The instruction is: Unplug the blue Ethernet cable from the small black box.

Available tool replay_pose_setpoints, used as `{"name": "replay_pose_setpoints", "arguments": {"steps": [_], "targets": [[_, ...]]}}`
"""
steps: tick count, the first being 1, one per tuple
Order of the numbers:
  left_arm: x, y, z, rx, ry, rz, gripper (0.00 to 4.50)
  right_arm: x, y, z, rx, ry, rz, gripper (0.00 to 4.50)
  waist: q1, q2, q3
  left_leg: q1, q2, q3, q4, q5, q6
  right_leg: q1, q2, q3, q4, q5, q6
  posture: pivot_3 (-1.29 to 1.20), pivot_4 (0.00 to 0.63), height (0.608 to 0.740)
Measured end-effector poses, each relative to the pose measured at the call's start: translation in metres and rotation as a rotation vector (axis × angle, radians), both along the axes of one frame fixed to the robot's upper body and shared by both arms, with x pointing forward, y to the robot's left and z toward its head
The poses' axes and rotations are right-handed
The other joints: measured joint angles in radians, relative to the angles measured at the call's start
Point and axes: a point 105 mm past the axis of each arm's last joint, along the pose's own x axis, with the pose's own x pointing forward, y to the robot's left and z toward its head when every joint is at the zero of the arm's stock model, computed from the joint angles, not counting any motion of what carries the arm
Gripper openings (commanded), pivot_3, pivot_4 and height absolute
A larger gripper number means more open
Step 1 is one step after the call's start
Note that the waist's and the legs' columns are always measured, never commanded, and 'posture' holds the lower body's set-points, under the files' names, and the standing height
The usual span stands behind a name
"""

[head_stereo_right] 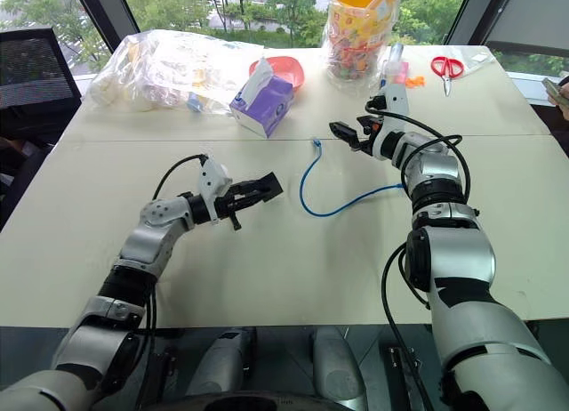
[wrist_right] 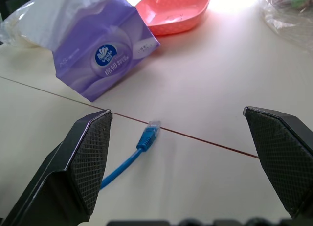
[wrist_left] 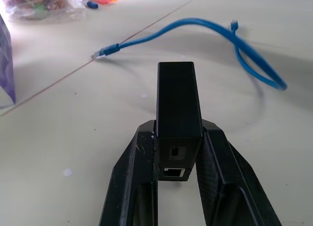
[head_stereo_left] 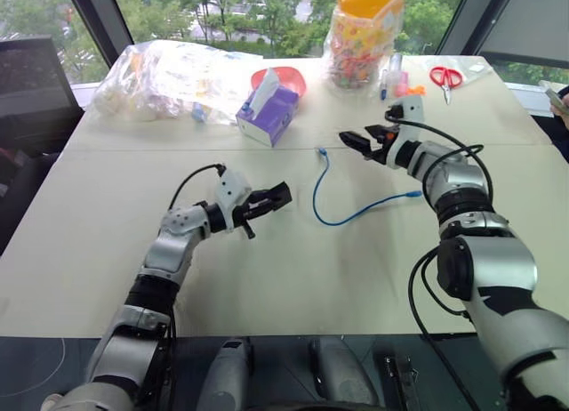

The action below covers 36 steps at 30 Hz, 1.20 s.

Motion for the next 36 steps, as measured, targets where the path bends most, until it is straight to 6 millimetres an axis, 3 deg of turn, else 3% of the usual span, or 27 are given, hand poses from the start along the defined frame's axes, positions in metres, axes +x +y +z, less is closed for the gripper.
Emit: {"name": "replay_pose_setpoints", "arguments": {"steps": [13, 16, 27, 29, 30, 33, 36], "targets": [[0.003, -0.006, -0.011, 0.093, -0.064, 0.017, 0.47, -0.003, 0.012, 0.015, 0.028, -0.029, 0.035, 4.45, 0.000, 0.002, -0.002, 0.012, 0.000, 0.000, 0.001, 0.000, 0.000, 0.012, 0.000, 0.000, 0.000, 0.000, 0.001, 0.00, 0.150, 0.740], [0.005, -0.006, -0.011, 0.105, -0.031, 0.029, 0.47, -0.003, 0.013, 0.017, 0.030, -0.030, 0.035, 4.45, 0.000, 0.002, -0.002, 0.018, 0.000, 0.000, 0.000, 0.000, 0.000, 0.019, 0.000, 0.000, -0.001, 0.000, 0.001, 0.00, 0.150, 0.740], [0.016, -0.009, 0.000, 0.103, 0.154, 0.021, 0.47, -0.004, 0.024, 0.022, 0.050, -0.040, 0.059, 4.45, -0.001, 0.002, -0.002, 0.018, 0.000, -0.001, 0.000, 0.002, 0.003, 0.020, 0.000, 0.000, -0.002, 0.000, 0.001, 0.00, 0.150, 0.740], [0.015, -0.008, 0.001, 0.103, 0.167, 0.017, 1.50, -0.004, 0.025, 0.026, 0.051, -0.049, 0.063, 4.50, 0.000, 0.002, -0.002, 0.018, 0.000, -0.001, 0.000, 0.002, 0.003, 0.020, 0.000, 0.000, -0.002, 0.000, 0.001, 0.00, 0.150, 0.740], [0.014, -0.006, -0.002, 0.117, 0.184, 0.015, 1.74, -0.005, 0.025, 0.027, 0.051, -0.053, 0.065, 4.50, -0.001, 0.002, -0.002, 0.018, 0.000, -0.001, -0.001, 0.002, 0.003, 0.019, 0.000, 0.000, -0.002, 0.000, 0.001, 0.00, 0.150, 0.740], [0.008, 0.003, -0.017, 0.137, 0.259, 0.026, 3.19, -0.006, 0.024, 0.030, 0.050, -0.059, 0.065, 4.50, -0.004, 0.002, -0.001, 0.013, 0.000, 0.000, -0.003, 0.002, 0.003, 0.013, 0.000, 0.000, -0.001, 0.000, 0.001, 0.00, 0.150, 0.740], [0.007, 0.005, -0.013, 0.141, 0.268, 0.022, 4.47, -0.006, 0.026, 0.028, 0.056, -0.053, 0.071, 4.50, -0.001, 0.002, -0.001, 0.013, 0.000, -0.001, -0.004, 0.002, 0.003, 0.011, 0.000, 0.000, -0.001, 0.000, 0.001, 0.00, 0.150, 0.740]]}}
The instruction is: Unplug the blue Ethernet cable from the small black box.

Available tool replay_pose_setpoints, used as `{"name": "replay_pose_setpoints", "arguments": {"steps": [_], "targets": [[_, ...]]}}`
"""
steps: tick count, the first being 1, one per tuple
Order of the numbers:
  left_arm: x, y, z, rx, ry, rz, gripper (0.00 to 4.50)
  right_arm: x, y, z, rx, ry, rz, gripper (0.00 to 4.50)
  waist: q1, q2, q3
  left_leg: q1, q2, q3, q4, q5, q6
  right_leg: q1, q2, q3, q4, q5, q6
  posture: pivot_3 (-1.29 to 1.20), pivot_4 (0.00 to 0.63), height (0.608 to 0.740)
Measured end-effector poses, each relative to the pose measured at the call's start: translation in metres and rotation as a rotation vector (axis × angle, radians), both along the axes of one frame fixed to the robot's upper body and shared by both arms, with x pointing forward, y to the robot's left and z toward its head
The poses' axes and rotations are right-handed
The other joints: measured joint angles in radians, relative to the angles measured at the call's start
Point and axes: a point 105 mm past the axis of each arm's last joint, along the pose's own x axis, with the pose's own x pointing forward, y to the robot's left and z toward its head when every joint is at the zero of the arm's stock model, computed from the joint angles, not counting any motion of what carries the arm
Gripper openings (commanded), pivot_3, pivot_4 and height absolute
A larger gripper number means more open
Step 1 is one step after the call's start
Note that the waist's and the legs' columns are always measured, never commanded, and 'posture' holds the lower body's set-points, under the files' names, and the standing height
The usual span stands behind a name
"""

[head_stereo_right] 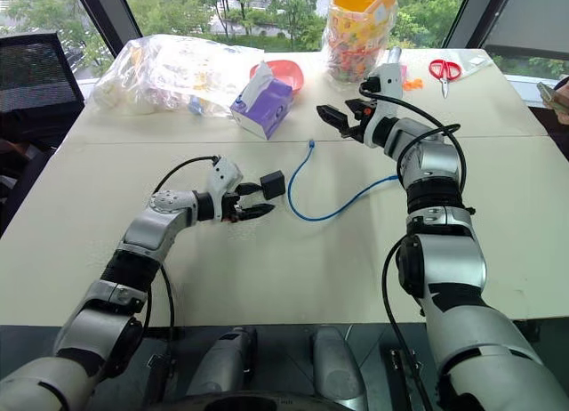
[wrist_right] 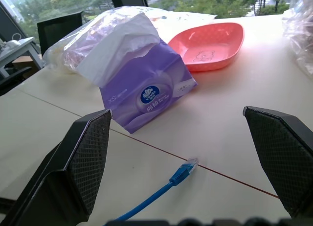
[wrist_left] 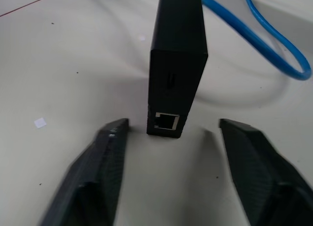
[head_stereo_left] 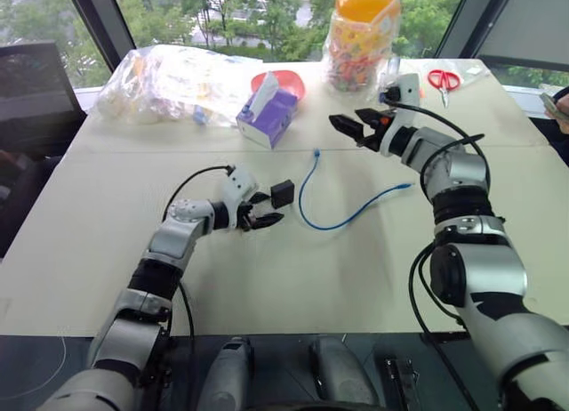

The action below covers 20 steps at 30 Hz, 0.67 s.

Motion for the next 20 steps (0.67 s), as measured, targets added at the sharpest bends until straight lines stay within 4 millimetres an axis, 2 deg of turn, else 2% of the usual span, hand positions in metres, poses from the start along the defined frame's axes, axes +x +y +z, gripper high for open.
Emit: {"name": "replay_pose_setpoints", "arguments": {"steps": [5, 9, 12, 14, 17, 20], "targets": [[0.000, 0.016, 0.025, -0.028, -0.033, 0.027, 4.47, -0.001, 0.000, 0.001, -0.003, -0.006, 0.006, 4.50, 0.000, 0.000, 0.000, -0.008, 0.000, 0.000, 0.001, 0.000, 0.000, -0.008, 0.000, 0.000, 0.000, 0.000, 0.000, 0.00, 0.150, 0.740], [-0.016, 0.033, 0.056, -0.061, -0.090, 0.019, 4.47, -0.010, 0.000, -0.003, -0.027, 0.011, 0.066, 4.50, 0.000, 0.000, 0.000, -0.013, 0.000, 0.000, 0.001, 0.000, 0.000, -0.012, 0.000, 0.000, 0.000, 0.000, 0.000, 0.00, 0.150, 0.740], [-0.029, 0.052, 0.082, -0.096, -0.140, 0.042, 4.47, -0.025, -0.006, -0.011, -0.088, 0.039, 0.153, 4.50, 0.003, 0.000, 0.001, -0.014, 0.000, 0.000, 0.000, 0.000, 0.000, -0.013, 0.000, -0.001, -0.001, 0.000, 0.000, 0.00, 0.150, 0.740], [-0.041, 0.065, 0.094, -0.101, -0.155, 0.056, 4.47, -0.043, -0.013, -0.020, -0.167, 0.065, 0.247, 4.50, 0.004, 0.000, 0.001, -0.014, 0.000, 0.000, 0.001, 0.000, 0.000, -0.012, -0.001, -0.001, -0.001, 0.000, 0.000, 0.00, 0.150, 0.740], [-0.057, 0.077, 0.103, -0.103, -0.145, 0.063, 4.47, -0.064, -0.032, -0.029, -0.238, 0.126, 0.324, 4.50, 0.004, 0.000, 0.001, -0.013, -0.001, 0.000, 0.002, 0.000, 0.000, -0.011, -0.001, 0.000, -0.002, 0.000, 0.000, 0.00, 0.150, 0.740], [-0.069, 0.077, 0.105, -0.111, -0.111, 0.043, 4.47, -0.077, -0.045, -0.017, -0.268, 0.130, 0.370, 4.50, 0.001, 0.000, 0.002, -0.013, 0.000, 0.000, 0.003, 0.000, 0.000, -0.010, -0.001, 0.000, -0.002, 0.000, 0.000, 0.00, 0.150, 0.740]]}}
